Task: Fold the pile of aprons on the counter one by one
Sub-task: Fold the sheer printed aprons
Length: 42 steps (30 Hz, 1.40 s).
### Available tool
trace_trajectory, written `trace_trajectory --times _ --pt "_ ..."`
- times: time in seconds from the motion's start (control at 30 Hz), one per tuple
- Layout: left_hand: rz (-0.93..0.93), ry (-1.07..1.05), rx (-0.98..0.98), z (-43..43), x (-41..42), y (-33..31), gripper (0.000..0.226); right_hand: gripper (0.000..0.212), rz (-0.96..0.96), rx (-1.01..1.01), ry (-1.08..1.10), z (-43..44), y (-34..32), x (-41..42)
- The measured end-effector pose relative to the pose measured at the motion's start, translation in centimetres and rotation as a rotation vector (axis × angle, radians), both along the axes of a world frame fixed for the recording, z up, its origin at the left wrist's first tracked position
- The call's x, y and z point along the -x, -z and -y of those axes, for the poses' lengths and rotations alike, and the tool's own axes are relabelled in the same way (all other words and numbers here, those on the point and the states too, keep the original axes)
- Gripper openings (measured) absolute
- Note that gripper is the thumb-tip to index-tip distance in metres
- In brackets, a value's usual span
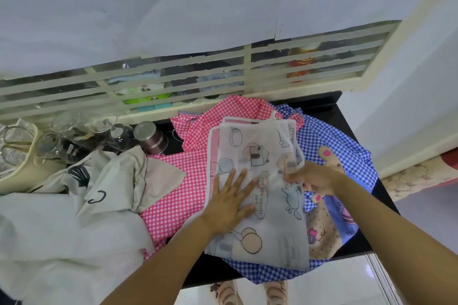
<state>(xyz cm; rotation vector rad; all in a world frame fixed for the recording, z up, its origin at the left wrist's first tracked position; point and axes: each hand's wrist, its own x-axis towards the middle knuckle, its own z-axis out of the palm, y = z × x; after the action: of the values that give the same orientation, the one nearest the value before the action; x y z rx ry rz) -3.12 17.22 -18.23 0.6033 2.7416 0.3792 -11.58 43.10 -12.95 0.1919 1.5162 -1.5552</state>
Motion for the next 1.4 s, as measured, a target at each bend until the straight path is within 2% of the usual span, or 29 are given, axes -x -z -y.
trace_trajectory --times 0.1,0.13,0.17,0.2,0.27,0.3,0.4,0.43,0.47,0.53,0.6,0.63,0.7,0.77,0.83,0.9,0.93,1.0,1.1,1.2,1.3,1.4 --pt "-0.004 -0.03 -0.062 1.2 0.3 1.1 0.063 0.025 -0.165 -0.117 -0.054 -0.4 0.7 -0.3" --pt "0.014 -0.093 -0.161 1.2 0.3 0.8 0.061 0.019 -0.254 -0.178 -0.069 -0.6 1.2 -0.5" --pt "0.062 -0.227 -0.321 1.2 0.4 0.1 0.054 0.015 -0.352 -0.236 -0.092 -0.7 1.5 -0.6" --pt "0.138 -0.452 -0.559 1.0 0.4 -1.1 0.045 0.016 -0.446 -0.277 -0.11 -0.7 1.8 -0.9" --pt "0.396 -0.997 -1.039 1.0 1.0 -3.4 0.031 0.035 -0.593 -0.239 -0.131 -0.3 2.2 -1.8" --pt "0.47 -1.157 -1.177 1.5 1.4 -4.2 0.032 0.045 -0.645 -0.202 -0.132 0.0 2.0 -2.4" --pt "0.768 -1.316 -1.37 3.9 2.6 -6.0 0.048 0.042 -0.839 -0.161 -0.119 0.5 0.9 -3.6" --pt "0.86 -1.296 -1.371 4.6 2.8 -6.3 0.055 0.041 -0.882 -0.17 -0.119 0.4 0.8 -3.7" --pt "0.902 -1.226 -1.305 4.9 3.0 -6.7 0.054 0.043 -0.902 -0.178 -0.104 0.4 1.0 -3.6" --pt "0.932 -1.03 -1.084 5.1 2.9 -7.0 0.047 0.054 -0.92 -0.201 -0.048 0.2 0.9 -3.3" --pt "0.964 -0.976 -0.966 4.9 2.4 -6.7 0.053 0.069 -0.962 -0.306 0.045 -0.3 1.6 -2.8" --pt "0.982 -0.959 -0.959 4.7 2.0 -6.7 0.055 0.069 -0.977 -0.395 0.086 -0.4 1.7 -2.7" --pt "1.013 -0.944 -0.986 4.0 1.0 -6.6 0.053 0.054 -1.025 -0.528 0.164 -0.5 1.2 -2.9" --pt "1.029 -0.96 -1.033 3.2 -0.1 -6.4 0.047 0.042 -0.973 -0.57 0.221 -0.3 0.1 -3.4" --pt "1.013 -0.966 -1.063 2.7 -1.1 -5.9 0.041 0.027 -0.729 -0.49 0.416 -0.4 -0.9 -3.7" --pt "0.961 -0.952 -1.04 2.6 -1.8 -5.3 0.04 0.01 -0.3 -0.331 0.655 -0.7 -1.7 -4.0" --pt "0.937 -0.95 -1.026 2.7 -2.1 -4.9 0.041 0.016 -0.109 -0.279 0.695 -0.9 -2.1 -4.2" --pt "0.891 -0.95 -1.005 2.8 -2.7 -4.5 0.043 0.048 0.062 -0.286 0.58 -1.5 -2.1 -4.7" --pt "0.828 -0.921 -0.915 2.8 -2.9 -3.9 0.043 0.073 0.025 -0.354 0.292 -1.6 -2.3 -5.7" --pt "0.804 -0.853 -0.855 2.5 -2.5 -3.9 0.04 0.096 -0.068 -0.476 0.135 -1.2 -1.9 -6.6" --pt "0.79 -0.838 -0.761 2.6 -1.9 -3.7 0.031 0.092 -0.232 -0.608 0.117 0.1 -1.4 -8.2" --pt "0.654 -0.991 -0.681 2.3 -1.6 -3.4 0.018 0.089 -0.281 -0.562 0.214 0.7 -1.1 -9.9"
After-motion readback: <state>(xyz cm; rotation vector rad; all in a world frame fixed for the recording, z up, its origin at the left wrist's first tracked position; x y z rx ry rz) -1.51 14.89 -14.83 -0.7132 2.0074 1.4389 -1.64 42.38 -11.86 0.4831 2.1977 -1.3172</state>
